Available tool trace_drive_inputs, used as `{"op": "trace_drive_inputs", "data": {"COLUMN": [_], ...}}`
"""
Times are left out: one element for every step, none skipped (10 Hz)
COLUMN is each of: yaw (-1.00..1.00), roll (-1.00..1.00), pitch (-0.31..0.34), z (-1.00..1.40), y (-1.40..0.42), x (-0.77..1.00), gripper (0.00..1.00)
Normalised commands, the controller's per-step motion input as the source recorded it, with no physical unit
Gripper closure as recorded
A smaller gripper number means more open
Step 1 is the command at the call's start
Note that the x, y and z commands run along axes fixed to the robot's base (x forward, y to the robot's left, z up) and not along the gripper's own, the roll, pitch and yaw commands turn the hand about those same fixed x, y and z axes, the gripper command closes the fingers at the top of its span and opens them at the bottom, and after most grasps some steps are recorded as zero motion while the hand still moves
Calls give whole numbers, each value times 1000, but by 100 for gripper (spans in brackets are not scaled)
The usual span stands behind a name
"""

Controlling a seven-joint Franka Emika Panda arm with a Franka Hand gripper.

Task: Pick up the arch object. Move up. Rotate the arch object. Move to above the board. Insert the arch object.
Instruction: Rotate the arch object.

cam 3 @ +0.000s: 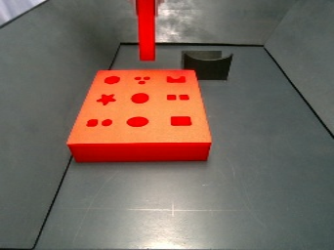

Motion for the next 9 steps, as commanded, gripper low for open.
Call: {"op": "trace_drive_inputs", "data": {"yaw": [-57, -58, -56, -56, -18, -14, -10, -5, -3], "roll": [-149, -131, -113, 112, 89, 80, 68, 39, 17], "pitch": [-63, -57, -59, -59, -27, -1, 19, 44, 54], "z": [-733, -553, -377, 0, 1000, 1000, 1000, 841, 660], "y": [35, 33, 32, 0, 0, -2, -5, -6, -5], "x": [10, 8, 6, 0, 0, -20, -28, -18, -10], "gripper": [100, 100, 100, 0, 0, 0, 0, 0, 0]}}
